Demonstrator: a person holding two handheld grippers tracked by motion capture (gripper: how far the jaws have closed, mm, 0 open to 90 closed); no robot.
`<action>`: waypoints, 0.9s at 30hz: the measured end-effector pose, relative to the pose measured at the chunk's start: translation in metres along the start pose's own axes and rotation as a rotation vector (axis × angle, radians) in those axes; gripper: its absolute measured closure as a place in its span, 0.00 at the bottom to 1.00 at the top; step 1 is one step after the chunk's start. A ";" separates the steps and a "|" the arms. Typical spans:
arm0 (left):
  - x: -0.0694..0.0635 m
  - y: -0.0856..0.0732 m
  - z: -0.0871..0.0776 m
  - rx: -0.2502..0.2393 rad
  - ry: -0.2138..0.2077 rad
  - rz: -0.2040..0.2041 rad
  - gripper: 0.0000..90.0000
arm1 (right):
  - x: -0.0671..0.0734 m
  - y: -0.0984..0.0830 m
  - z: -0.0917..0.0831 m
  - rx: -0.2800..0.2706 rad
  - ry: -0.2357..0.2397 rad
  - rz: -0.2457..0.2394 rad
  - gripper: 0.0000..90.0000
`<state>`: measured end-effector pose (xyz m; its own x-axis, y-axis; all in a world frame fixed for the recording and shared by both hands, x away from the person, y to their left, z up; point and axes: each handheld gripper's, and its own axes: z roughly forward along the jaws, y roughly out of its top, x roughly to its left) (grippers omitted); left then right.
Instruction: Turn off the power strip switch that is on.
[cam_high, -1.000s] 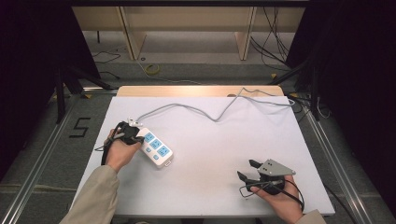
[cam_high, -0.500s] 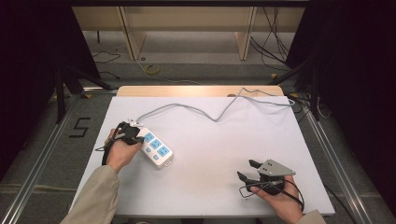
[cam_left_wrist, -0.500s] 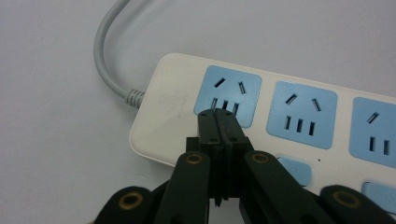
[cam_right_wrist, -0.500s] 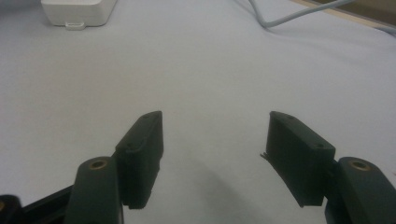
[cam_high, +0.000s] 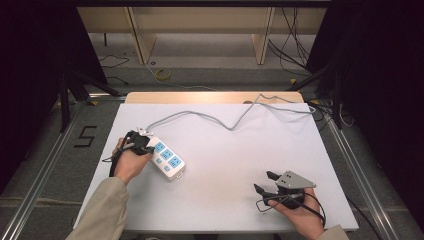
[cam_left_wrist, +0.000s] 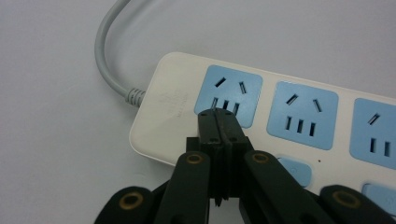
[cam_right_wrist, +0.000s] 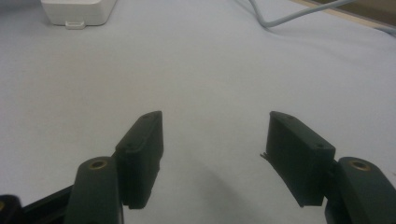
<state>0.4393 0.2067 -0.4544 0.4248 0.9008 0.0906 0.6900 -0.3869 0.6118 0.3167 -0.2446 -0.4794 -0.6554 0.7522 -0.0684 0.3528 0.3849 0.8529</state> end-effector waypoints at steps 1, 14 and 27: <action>0.000 0.000 0.000 0.000 0.000 0.000 1.00 | 0.000 0.000 0.000 0.000 0.000 0.000 0.42; 0.001 0.000 0.001 0.004 -0.005 -0.008 1.00 | 0.000 0.000 0.000 0.001 -0.002 -0.002 0.42; 0.001 0.000 0.001 0.004 -0.010 -0.005 1.00 | 0.000 0.000 0.001 0.002 0.001 -0.006 0.42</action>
<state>0.4402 0.2078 -0.4550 0.4270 0.9008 0.0794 0.6945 -0.3830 0.6091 0.3172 -0.2440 -0.4794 -0.6578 0.7497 -0.0728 0.3502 0.3899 0.8517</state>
